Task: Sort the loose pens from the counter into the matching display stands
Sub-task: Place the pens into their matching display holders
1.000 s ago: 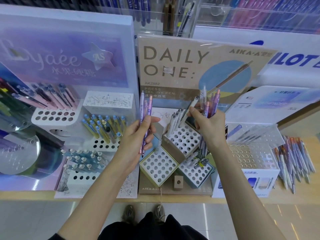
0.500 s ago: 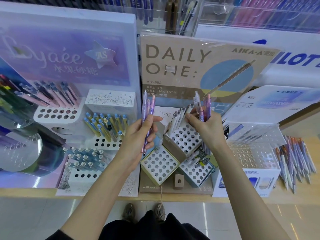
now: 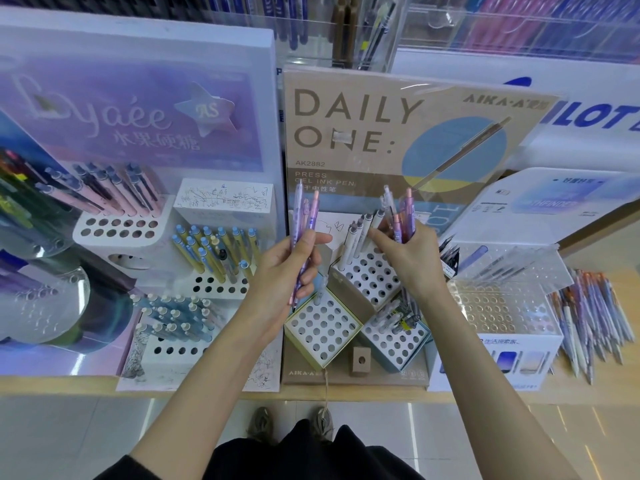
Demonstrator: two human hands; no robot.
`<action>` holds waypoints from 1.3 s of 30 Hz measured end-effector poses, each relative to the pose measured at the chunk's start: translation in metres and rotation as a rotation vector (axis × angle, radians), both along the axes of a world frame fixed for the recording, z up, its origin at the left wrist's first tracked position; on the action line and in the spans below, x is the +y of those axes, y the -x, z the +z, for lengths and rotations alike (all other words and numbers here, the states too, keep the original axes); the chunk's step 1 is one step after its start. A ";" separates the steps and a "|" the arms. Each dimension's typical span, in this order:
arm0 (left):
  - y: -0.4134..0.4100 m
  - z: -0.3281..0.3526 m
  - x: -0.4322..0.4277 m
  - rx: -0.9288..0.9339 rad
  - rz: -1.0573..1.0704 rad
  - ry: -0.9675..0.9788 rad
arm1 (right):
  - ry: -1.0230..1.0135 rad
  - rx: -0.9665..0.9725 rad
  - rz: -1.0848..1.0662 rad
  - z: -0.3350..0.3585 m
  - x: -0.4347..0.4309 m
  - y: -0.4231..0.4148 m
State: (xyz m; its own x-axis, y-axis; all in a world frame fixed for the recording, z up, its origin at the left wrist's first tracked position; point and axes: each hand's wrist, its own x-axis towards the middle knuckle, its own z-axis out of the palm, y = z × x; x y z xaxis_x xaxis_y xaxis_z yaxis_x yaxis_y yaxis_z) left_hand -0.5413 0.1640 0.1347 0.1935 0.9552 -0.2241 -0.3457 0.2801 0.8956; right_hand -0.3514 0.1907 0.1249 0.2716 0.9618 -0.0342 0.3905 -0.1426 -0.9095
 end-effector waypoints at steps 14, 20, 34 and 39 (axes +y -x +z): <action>0.005 0.006 -0.016 0.018 -0.229 -0.100 | -0.006 0.367 0.166 0.053 -0.040 0.035; 0.016 -0.001 -0.031 -0.026 -0.269 -0.098 | 0.063 0.547 0.201 0.040 -0.053 0.060; 0.051 -0.021 -0.060 -0.017 -0.125 -0.025 | 0.043 0.575 0.229 0.030 -0.066 0.076; 0.057 -0.026 -0.066 0.028 -0.170 -0.049 | 0.045 0.595 0.228 0.024 -0.072 0.077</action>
